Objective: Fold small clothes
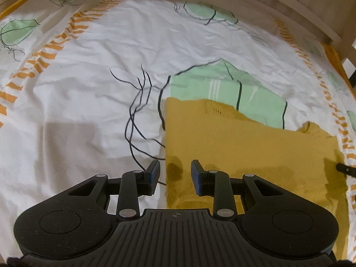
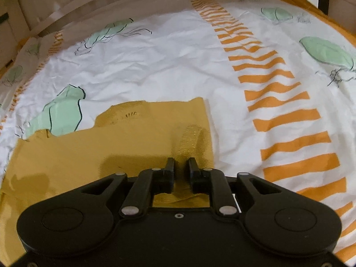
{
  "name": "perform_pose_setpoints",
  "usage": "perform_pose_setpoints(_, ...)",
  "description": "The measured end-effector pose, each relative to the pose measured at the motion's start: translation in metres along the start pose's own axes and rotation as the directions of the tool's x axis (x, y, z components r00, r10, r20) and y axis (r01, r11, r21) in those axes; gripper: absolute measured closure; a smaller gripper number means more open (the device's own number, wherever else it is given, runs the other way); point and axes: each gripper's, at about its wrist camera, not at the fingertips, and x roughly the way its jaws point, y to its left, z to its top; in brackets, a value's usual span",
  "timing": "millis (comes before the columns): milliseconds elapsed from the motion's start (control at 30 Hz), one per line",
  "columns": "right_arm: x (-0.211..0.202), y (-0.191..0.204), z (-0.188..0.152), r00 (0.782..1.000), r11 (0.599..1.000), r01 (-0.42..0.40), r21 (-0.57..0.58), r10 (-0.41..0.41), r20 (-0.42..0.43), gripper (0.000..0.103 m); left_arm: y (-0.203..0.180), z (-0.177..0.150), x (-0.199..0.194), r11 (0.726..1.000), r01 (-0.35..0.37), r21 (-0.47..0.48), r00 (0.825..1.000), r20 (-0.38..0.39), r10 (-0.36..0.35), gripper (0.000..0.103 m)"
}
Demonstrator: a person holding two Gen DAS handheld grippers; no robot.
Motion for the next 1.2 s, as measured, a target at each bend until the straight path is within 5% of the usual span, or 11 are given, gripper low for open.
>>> perform_pose_setpoints(333, -0.003, 0.007, -0.005, 0.997, 0.993, 0.074, -0.094, -0.071, 0.04, 0.062, 0.005, -0.01, 0.022, 0.999, -0.036, -0.007, 0.998, -0.043, 0.036, 0.073)
perform_pose_setpoints(467, -0.006, 0.008, -0.008, 0.996, 0.991, 0.077, -0.111, -0.072, 0.049, 0.043, 0.02, -0.012, 0.028, 0.998, -0.019, -0.064, 0.999, -0.043, 0.017, 0.073)
perform_pose_setpoints(700, -0.017, -0.008, -0.015, 0.995, 0.994, 0.084, -0.073, -0.079, 0.068, 0.035, 0.019, -0.015, 0.026, 0.998, -0.064, -0.029, 0.998, -0.02, 0.064, 0.071)
perform_pose_setpoints(1200, -0.064, -0.019, -0.059, 1.0, 1.0, -0.004, 0.012, 0.003, 0.026, 0.014, 0.019, -0.025, -0.007, 0.998, -0.06, -0.035, 0.997, 0.038, 0.062, 0.07)
